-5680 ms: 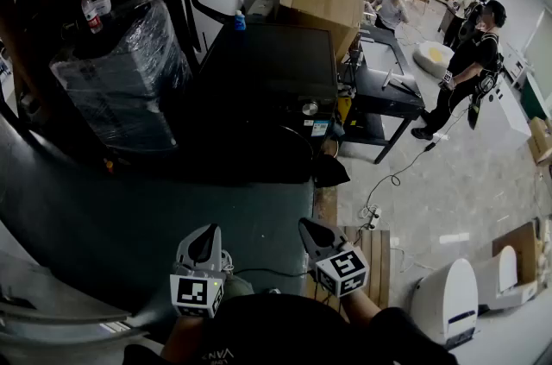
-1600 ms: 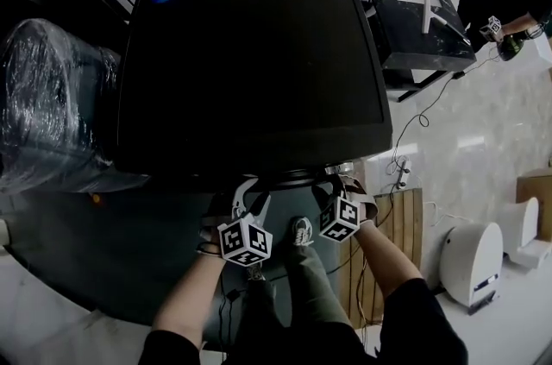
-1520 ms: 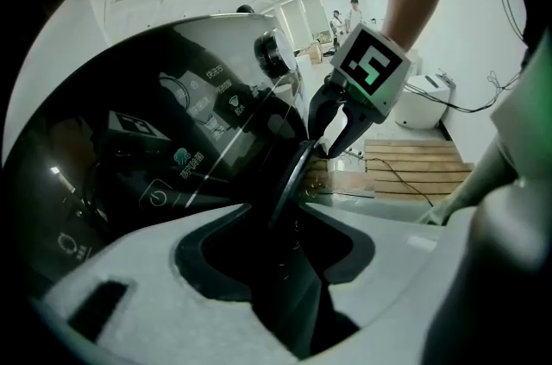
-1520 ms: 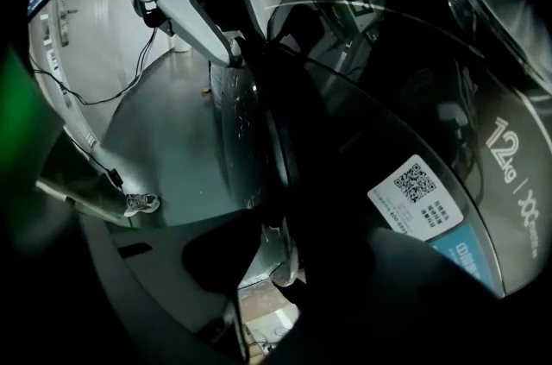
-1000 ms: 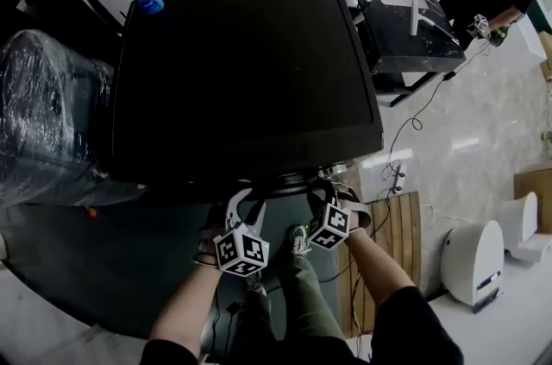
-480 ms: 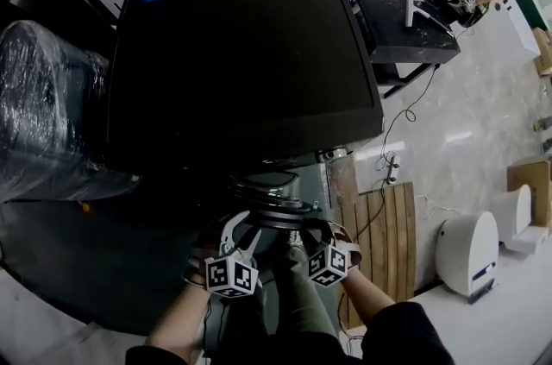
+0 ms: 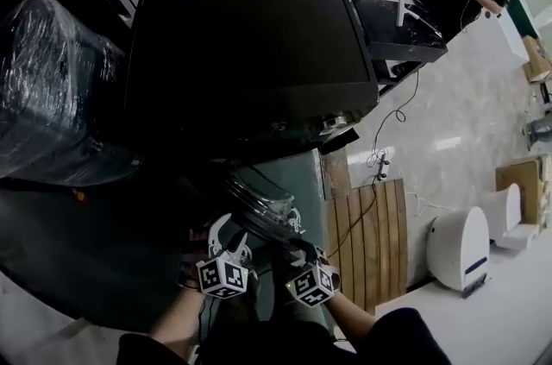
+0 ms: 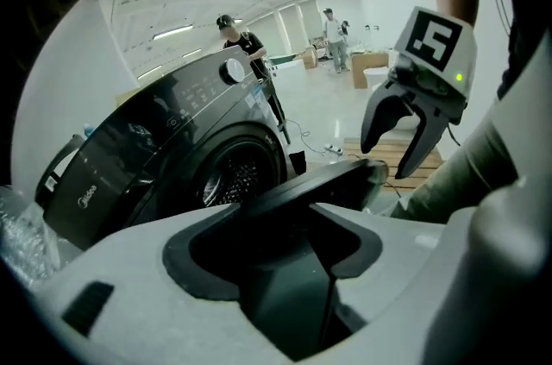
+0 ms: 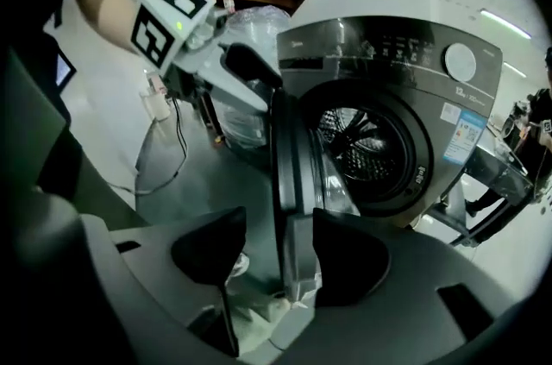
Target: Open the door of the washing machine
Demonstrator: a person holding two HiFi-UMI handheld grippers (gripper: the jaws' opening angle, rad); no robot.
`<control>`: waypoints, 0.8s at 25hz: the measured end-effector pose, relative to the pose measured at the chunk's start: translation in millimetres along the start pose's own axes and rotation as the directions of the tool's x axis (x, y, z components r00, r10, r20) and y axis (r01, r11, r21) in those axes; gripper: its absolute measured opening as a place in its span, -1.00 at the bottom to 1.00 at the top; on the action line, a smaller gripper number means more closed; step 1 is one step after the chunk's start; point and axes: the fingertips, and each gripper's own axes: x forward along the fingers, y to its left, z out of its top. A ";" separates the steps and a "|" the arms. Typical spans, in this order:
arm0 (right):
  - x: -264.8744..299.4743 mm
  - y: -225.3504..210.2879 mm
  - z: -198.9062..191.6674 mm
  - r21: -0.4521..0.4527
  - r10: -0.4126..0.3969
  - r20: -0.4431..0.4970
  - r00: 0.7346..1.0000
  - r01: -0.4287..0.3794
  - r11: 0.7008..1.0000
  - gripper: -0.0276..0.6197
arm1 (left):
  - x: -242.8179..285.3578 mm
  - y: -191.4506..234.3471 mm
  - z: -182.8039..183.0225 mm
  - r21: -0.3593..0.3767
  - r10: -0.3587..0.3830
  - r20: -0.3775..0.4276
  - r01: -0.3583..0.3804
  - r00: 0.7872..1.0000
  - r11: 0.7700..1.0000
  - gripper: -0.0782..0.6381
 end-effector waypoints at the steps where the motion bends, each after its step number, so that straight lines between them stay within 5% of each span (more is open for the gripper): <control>1: -5.1 10.3 6.2 0.005 0.014 0.018 1.000 -0.014 1.000 -0.15 | -6.2 -2.9 -7.9 -0.015 0.003 -0.009 -0.003 1.000 1.000 -0.11; 5: -20.3 48.5 37.3 -0.031 0.081 0.097 0.992 -0.078 0.996 -0.19 | -29.8 -14.1 -43.9 -0.200 -0.001 -0.026 -0.004 1.000 0.980 -0.11; 9: -25.5 66.2 63.2 -0.035 0.073 0.152 0.986 -0.068 0.997 -0.20 | -55.7 -26.8 -85.4 -0.425 -0.013 -0.061 -0.014 0.998 0.905 -0.15; 12: -25.8 67.7 80.6 -0.014 0.029 0.176 0.984 -0.027 1.000 -0.23 | -75.0 -26.1 -117.2 -0.606 0.009 -0.049 -0.037 0.999 0.794 -0.19; 17: -23.9 76.3 102.7 -0.014 0.010 0.199 0.980 -0.007 1.000 -0.28 | -109.4 -19.3 -164.3 -0.826 0.030 -0.049 -0.057 0.998 0.560 -0.36; 20: -17.7 88.5 113.9 -0.035 0.038 0.193 0.980 -0.032 0.999 -0.29 | -127.9 -9.4 -192.8 -0.864 0.080 -0.068 -0.099 0.994 0.494 -0.38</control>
